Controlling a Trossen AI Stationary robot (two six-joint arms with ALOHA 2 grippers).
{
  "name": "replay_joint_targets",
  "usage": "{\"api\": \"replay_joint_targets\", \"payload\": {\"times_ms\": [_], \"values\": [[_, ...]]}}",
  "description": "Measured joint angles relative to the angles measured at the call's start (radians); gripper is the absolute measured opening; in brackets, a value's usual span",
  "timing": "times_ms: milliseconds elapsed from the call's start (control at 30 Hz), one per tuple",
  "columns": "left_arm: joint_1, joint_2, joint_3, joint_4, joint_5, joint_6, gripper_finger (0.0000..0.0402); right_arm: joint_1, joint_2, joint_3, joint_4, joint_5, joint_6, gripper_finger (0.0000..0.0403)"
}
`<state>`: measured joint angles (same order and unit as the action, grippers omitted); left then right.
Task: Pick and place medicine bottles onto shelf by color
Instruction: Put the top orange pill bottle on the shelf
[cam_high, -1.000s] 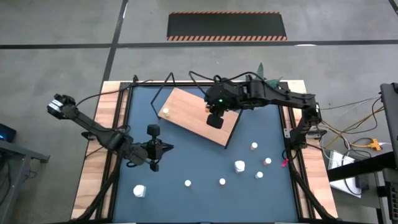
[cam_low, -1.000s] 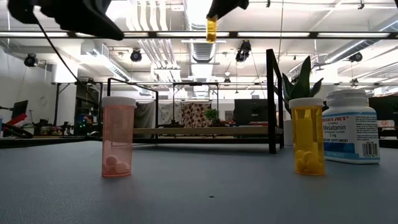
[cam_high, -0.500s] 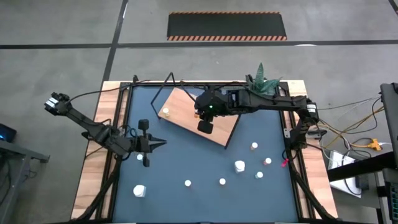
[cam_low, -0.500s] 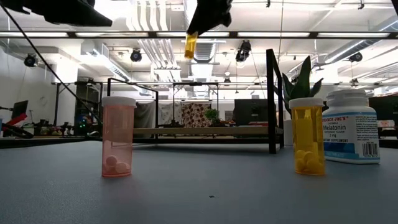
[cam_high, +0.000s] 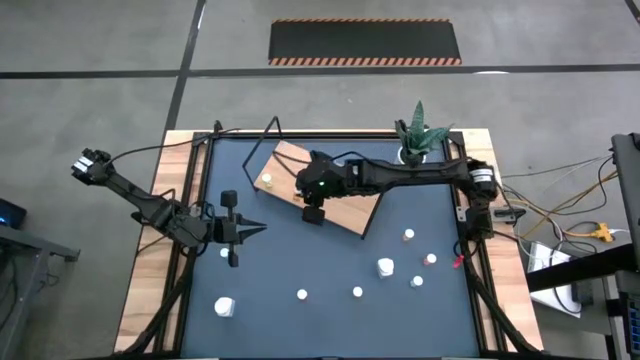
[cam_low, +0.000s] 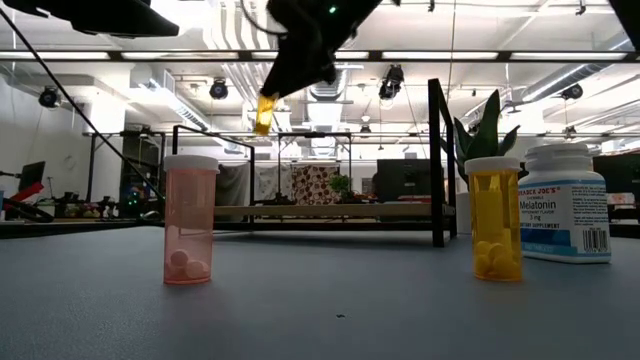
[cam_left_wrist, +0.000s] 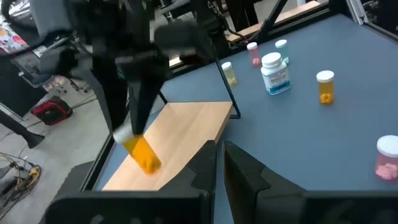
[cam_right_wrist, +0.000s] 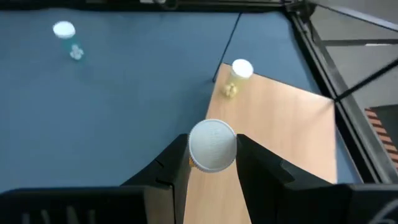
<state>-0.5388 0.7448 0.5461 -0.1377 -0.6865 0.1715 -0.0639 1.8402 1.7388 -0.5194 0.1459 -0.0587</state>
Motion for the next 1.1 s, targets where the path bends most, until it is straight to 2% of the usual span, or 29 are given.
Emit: {"api": "replay_joint_targets", "payload": {"times_ms": [200,433,600,1100], "values": [[0.000,-0.002,0.000,0.002,0.000,0.019,0.0010,-0.002,0.105,0.101,-0.014,0.000,-0.097,0.0105],[0.000,-0.001,0.000,0.005,0.000,0.019,0.0010,-0.016,0.251,0.302,-0.158,0.000,-0.172,0.0105],[0.000,-0.001,0.000,0.003,0.000,0.019,0.0010,-0.026,0.325,0.399,-0.222,-0.026,-0.189,0.0105],[0.000,-0.003,0.000,0.007,0.000,0.019,0.0010,-0.046,0.337,0.394,-0.231,-0.051,-0.139,0.0105]]}}
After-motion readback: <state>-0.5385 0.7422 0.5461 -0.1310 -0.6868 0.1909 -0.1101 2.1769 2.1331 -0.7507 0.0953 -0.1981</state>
